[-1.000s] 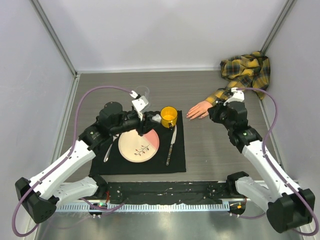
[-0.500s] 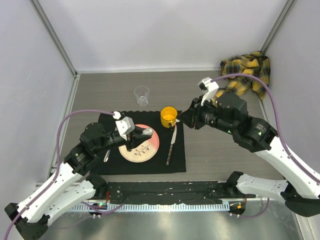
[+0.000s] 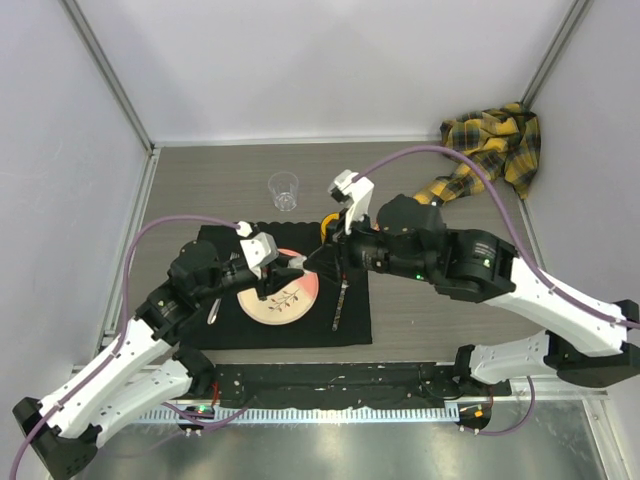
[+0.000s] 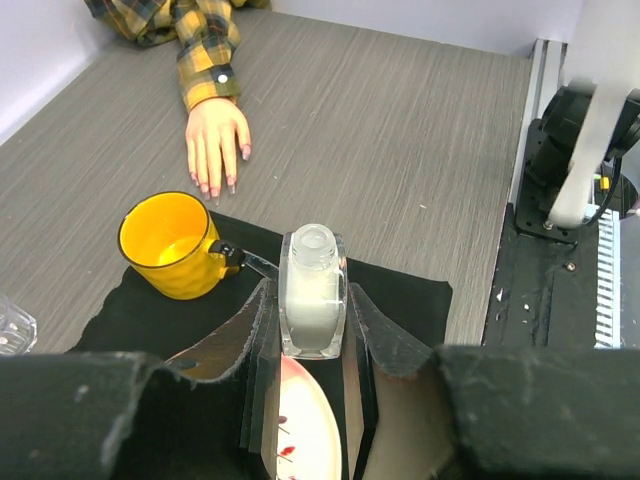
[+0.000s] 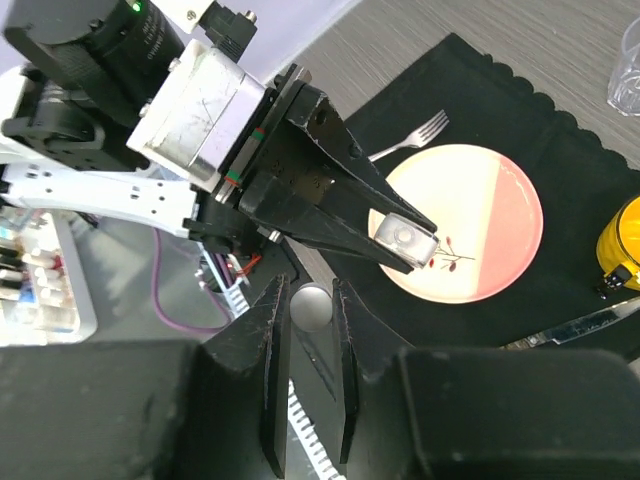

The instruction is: Paint the nails

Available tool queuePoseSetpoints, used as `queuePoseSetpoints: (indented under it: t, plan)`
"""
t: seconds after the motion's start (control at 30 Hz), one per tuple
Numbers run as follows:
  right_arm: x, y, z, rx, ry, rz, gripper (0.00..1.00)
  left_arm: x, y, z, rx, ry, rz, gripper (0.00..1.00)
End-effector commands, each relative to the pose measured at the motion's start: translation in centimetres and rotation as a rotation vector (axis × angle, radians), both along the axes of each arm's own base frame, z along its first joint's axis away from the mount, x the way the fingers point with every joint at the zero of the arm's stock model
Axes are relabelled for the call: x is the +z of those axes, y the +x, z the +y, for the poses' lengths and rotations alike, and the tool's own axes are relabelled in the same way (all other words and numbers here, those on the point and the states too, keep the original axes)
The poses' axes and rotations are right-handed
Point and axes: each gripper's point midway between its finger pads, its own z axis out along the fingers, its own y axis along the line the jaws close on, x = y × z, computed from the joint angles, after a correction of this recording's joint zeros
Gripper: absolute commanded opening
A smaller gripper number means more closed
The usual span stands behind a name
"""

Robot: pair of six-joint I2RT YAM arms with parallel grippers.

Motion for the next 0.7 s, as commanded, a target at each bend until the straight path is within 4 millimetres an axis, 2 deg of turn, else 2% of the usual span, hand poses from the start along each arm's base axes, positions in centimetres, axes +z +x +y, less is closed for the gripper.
queuePoseSetpoints:
  t: [0.0, 0.1, 0.2, 0.67]
  plan:
    - [1.1, 0.9, 0.7, -0.049, -0.013, -0.057, 0.01, 1.4, -0.1, -0.4, -0.028, -0.015, -0.043, 0.0]
    - [1.4, 1.5, 0.7, -0.083, -0.013, -0.066, 0.01, 1.1, -0.1, -0.5, -0.033, -0.002, -0.029, 0.0]
    - [0.8, 2.3, 0.5, -0.129, -0.05, -0.071, 0.01, 1.0, -0.2, -0.6, -0.042, -0.001, -0.026, 0.0]
    - [-0.6, 3.2, 1.6, -0.149, -0.082, -0.074, 0.01, 1.2, -0.5, -0.7, -0.055, -0.004, -0.019, 0.0]
